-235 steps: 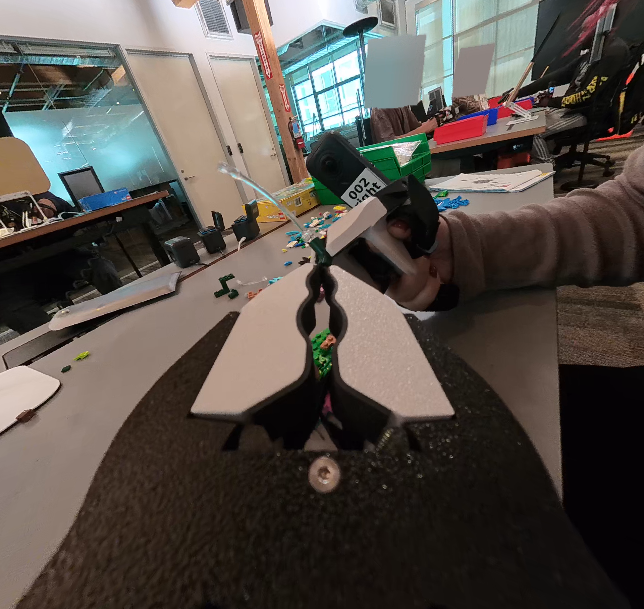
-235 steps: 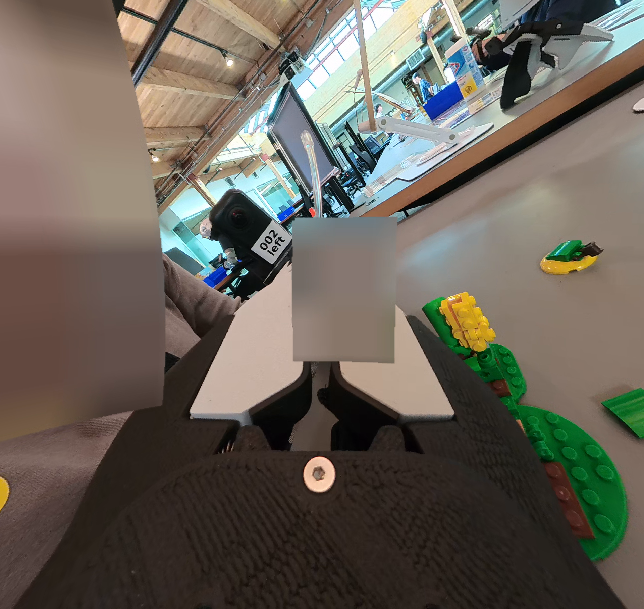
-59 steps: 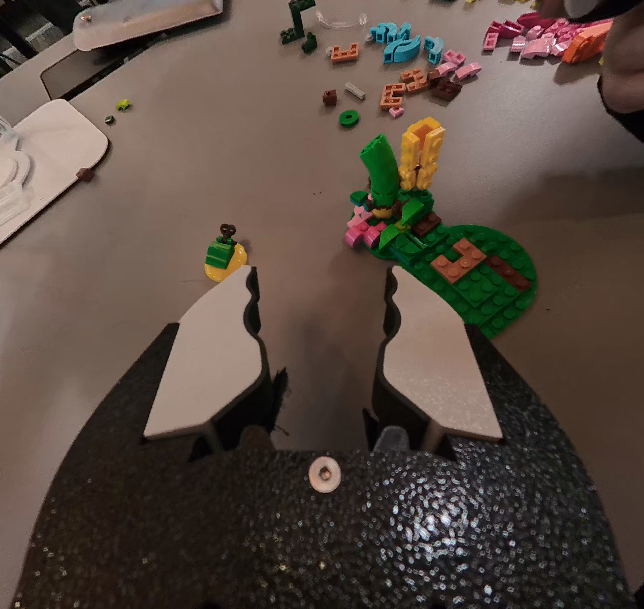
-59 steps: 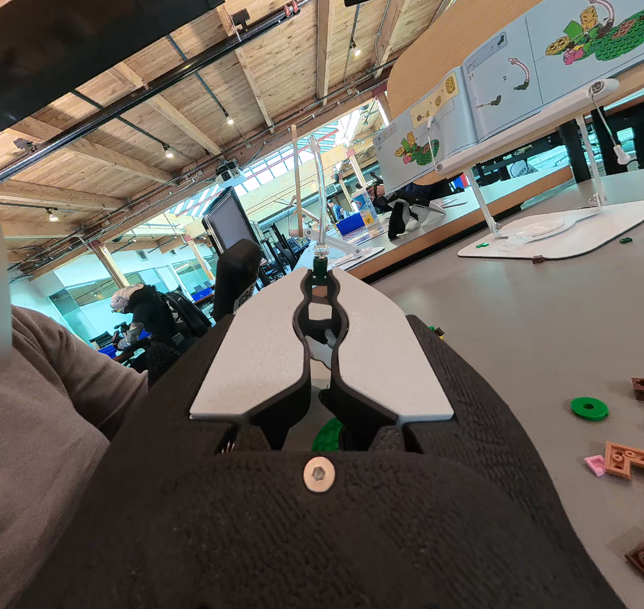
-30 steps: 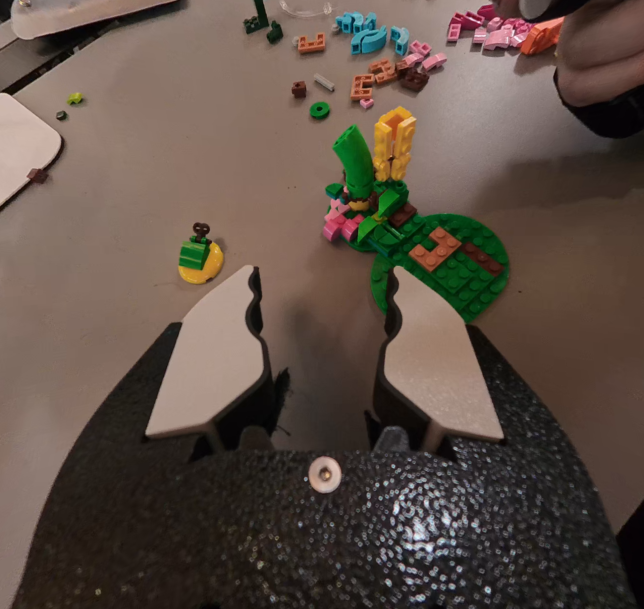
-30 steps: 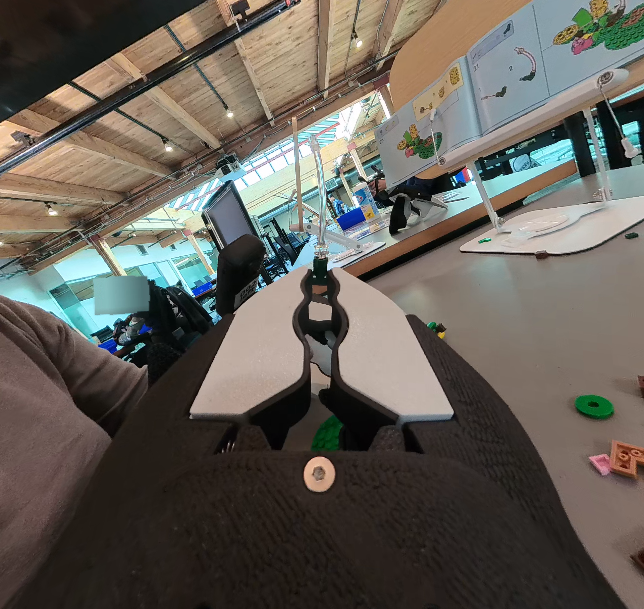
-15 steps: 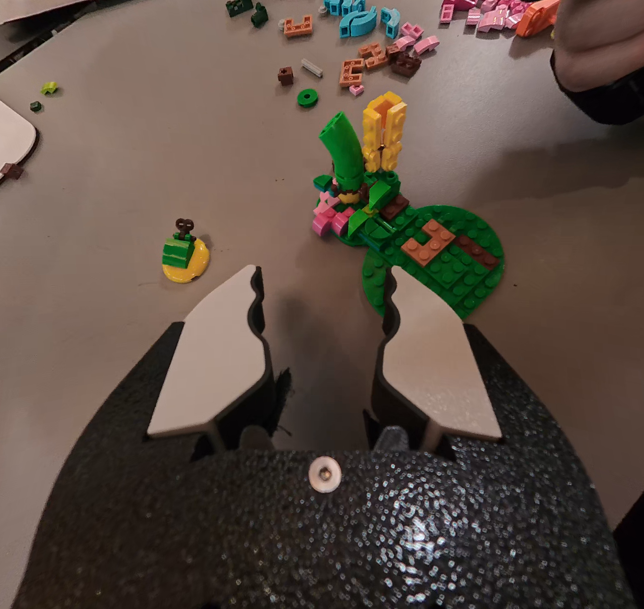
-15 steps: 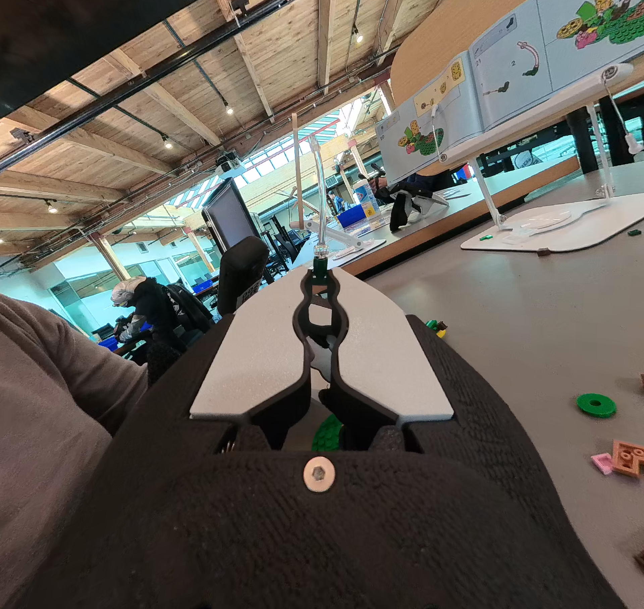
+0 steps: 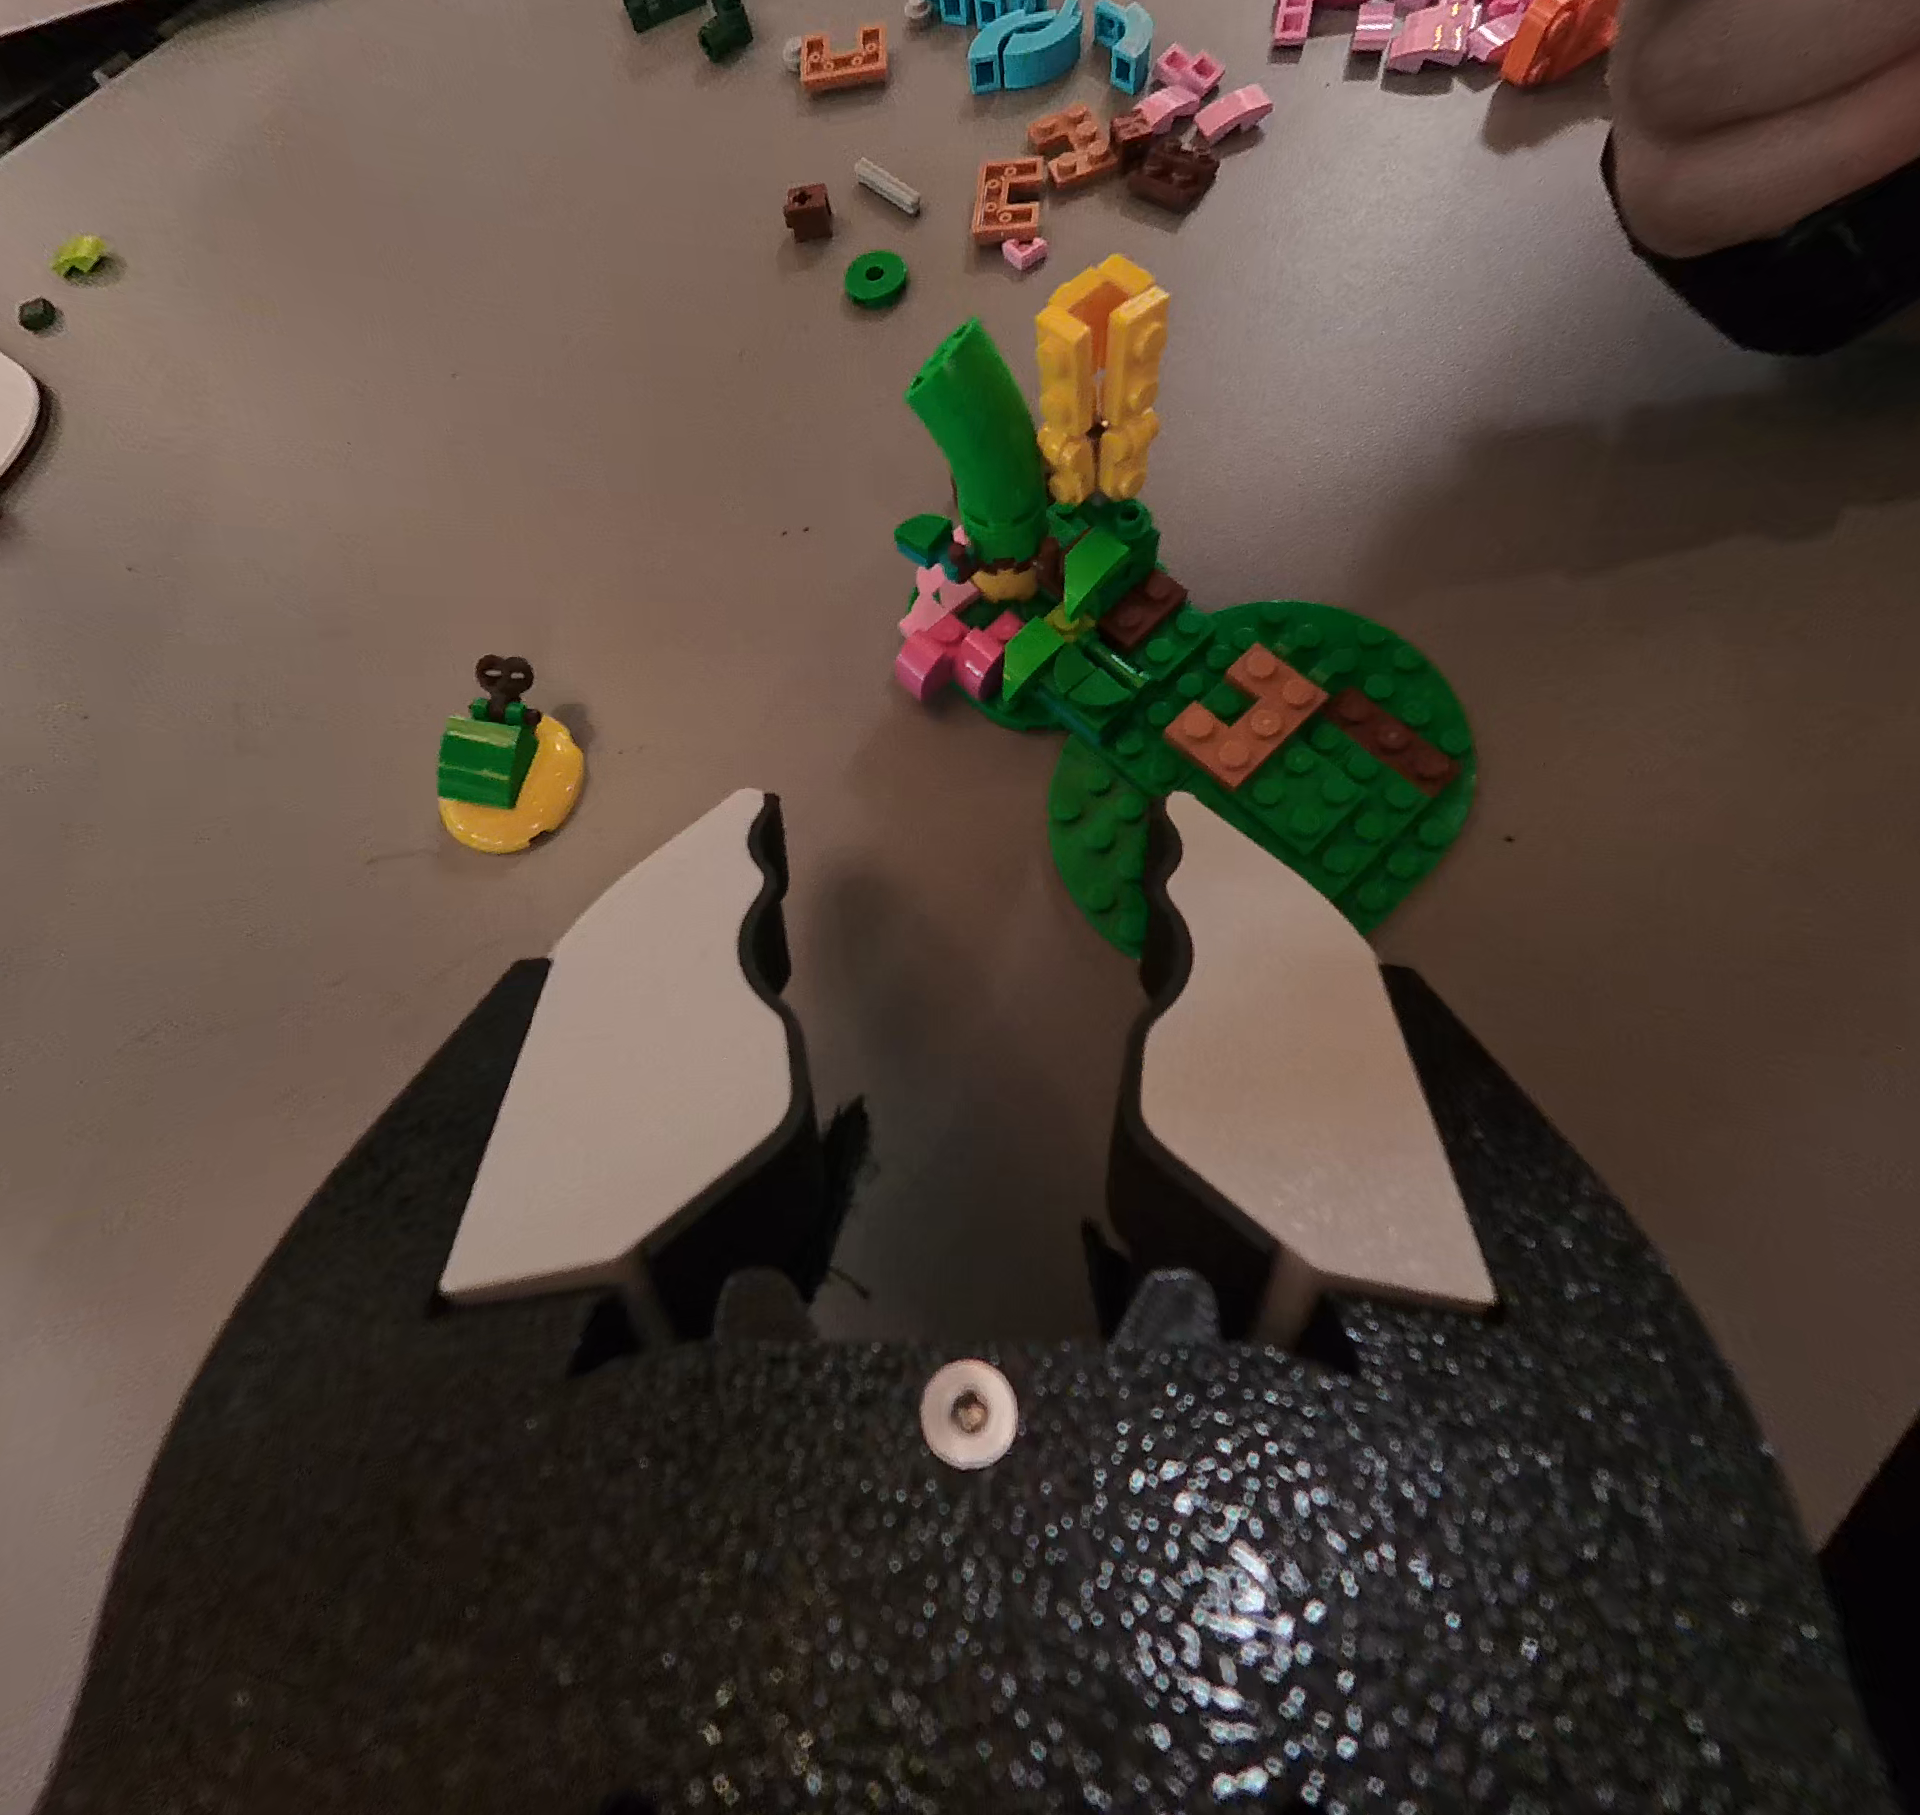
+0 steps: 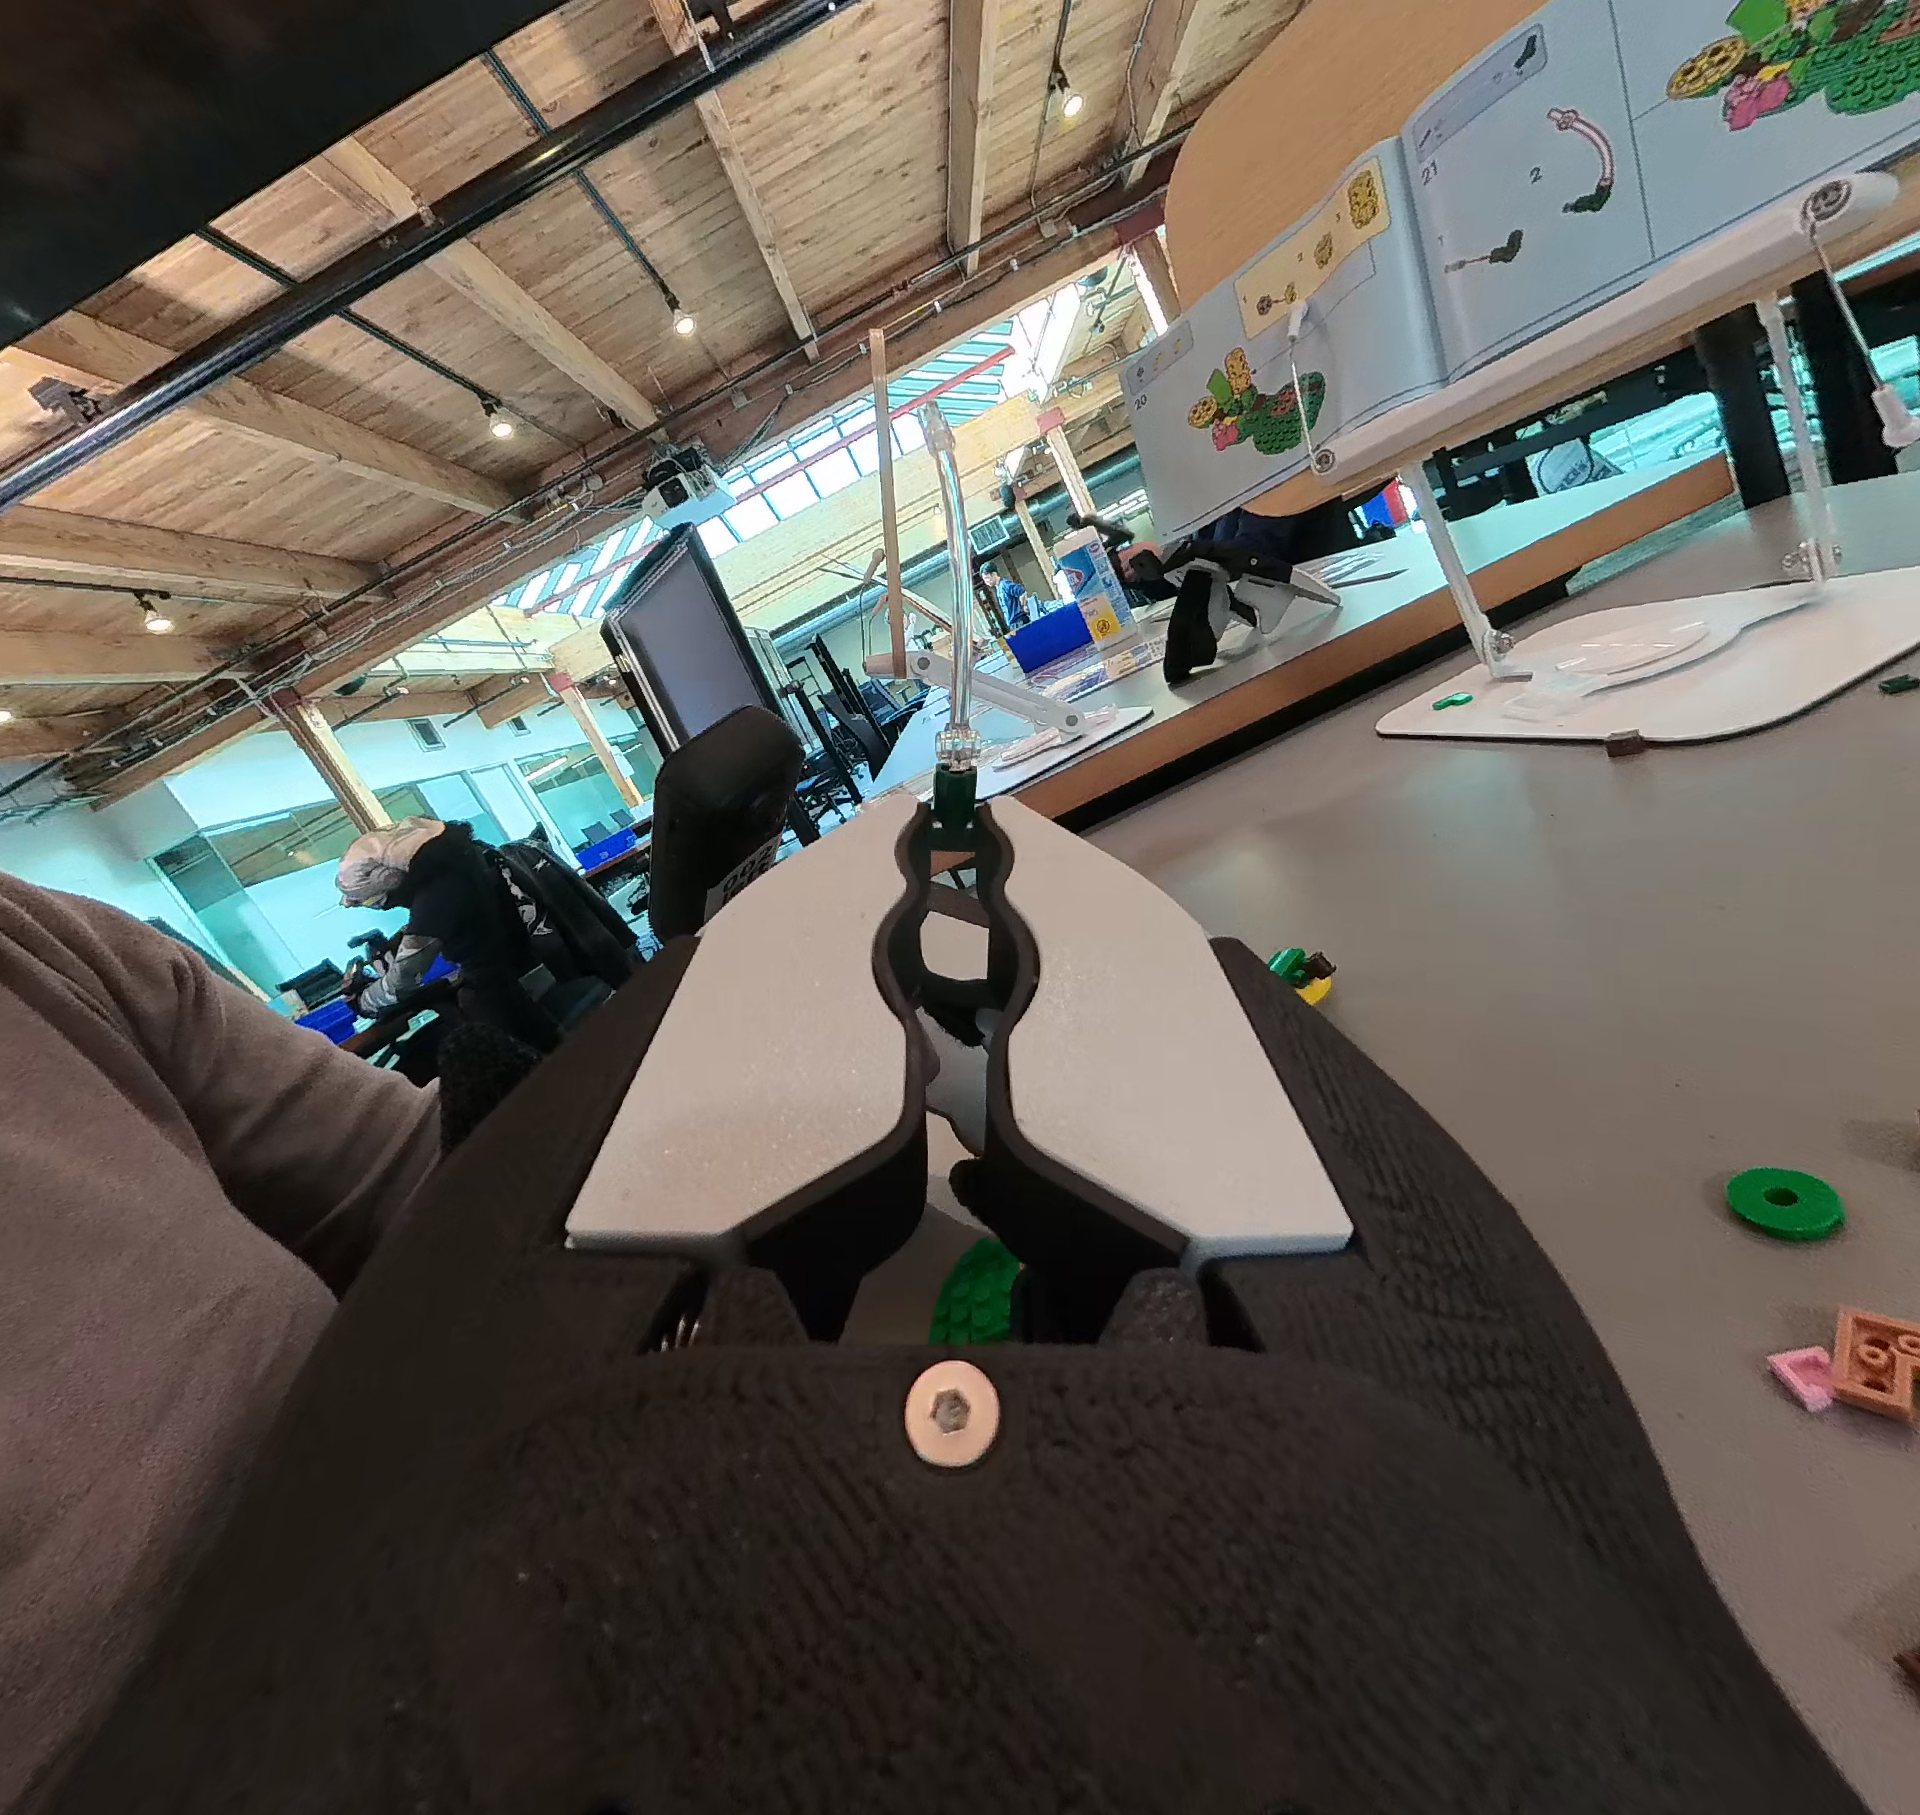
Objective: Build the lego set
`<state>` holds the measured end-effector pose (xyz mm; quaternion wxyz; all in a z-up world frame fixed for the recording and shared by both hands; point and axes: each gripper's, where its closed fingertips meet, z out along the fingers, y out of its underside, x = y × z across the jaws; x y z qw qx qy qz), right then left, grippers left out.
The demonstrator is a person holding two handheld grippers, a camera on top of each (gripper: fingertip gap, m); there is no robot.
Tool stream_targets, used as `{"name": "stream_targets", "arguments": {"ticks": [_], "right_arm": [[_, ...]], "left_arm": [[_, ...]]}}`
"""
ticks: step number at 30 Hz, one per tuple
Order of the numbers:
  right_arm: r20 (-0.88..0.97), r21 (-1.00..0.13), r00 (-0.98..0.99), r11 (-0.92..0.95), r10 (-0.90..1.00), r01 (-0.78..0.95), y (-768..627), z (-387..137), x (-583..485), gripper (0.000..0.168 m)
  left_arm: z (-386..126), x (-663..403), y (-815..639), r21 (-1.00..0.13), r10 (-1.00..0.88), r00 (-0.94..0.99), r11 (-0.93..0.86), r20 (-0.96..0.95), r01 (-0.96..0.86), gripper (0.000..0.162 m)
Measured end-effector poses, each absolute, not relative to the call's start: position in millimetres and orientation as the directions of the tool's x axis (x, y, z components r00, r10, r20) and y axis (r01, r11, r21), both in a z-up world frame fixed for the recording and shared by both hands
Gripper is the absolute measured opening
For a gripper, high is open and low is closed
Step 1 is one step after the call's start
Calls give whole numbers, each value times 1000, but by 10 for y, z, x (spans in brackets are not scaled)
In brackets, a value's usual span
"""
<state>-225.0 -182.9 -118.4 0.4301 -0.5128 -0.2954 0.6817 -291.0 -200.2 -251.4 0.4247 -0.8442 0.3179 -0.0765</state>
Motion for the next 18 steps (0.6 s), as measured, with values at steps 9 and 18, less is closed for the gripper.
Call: {"name": "stream_targets", "arguments": {"ticks": [9, 18], "right_arm": [[-445, -845, -105, -455, 890, -282, -1832, -1185, -2253, 6], [-442, -845, -93, -449, 892, -290, -1804, -1181, -2235, 5]], "left_arm": [[-2522, -2908, -2006, -764, -603, 786, -443, -133, -469, 66], [-2489, -2858, -2059, -767, -639, 764, -447, -86, -460, 72]]}}
